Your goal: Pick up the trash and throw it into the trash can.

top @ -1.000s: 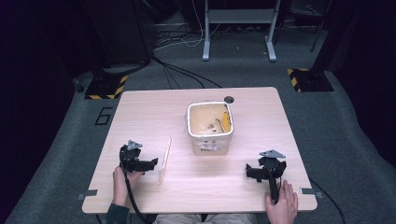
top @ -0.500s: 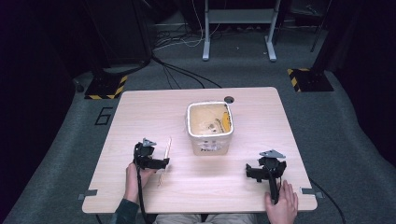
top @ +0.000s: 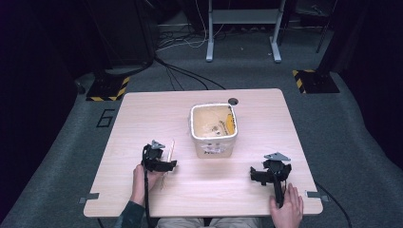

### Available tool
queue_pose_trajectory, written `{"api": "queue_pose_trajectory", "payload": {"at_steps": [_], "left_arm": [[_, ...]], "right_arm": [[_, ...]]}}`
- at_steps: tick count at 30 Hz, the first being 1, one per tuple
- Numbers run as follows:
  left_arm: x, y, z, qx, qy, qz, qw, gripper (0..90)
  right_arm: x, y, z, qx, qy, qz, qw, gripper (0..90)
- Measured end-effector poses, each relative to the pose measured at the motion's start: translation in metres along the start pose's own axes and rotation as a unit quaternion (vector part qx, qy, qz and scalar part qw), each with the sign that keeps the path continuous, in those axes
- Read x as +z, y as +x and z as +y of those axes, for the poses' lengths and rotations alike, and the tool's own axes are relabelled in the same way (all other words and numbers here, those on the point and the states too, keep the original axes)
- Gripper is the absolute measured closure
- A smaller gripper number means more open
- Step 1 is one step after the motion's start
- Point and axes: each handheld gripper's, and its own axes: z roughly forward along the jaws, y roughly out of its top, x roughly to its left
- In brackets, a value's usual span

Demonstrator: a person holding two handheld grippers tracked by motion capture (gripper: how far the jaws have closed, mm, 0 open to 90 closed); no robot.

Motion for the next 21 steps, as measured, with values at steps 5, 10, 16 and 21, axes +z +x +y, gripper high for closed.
{"api": "queue_pose_trajectory", "payload": {"at_steps": [5,10,16,21], "left_arm": [[-0.002,-0.003,-0.003,0.005,-0.007,0.012,0.9999,45.9],[-0.005,0.000,-0.006,0.003,-0.014,0.020,0.9997,69.4],[-0.008,0.007,-0.012,-0.002,-0.031,0.016,0.9994,84.5],[-0.010,0.009,-0.013,0.003,-0.027,0.023,0.9994,84.8]], "right_arm": [[0.000,0.000,0.000,0.000,0.000,0.000,1.0000,0.0],[0.000,0.000,0.000,0.000,0.000,0.000,1.0000,0.0],[0.000,0.000,0.000,0.000,0.000,0.000,1.0000,0.0],[0.000,0.000,0.000,0.000,0.000,0.000,1.0000,0.0]]}}
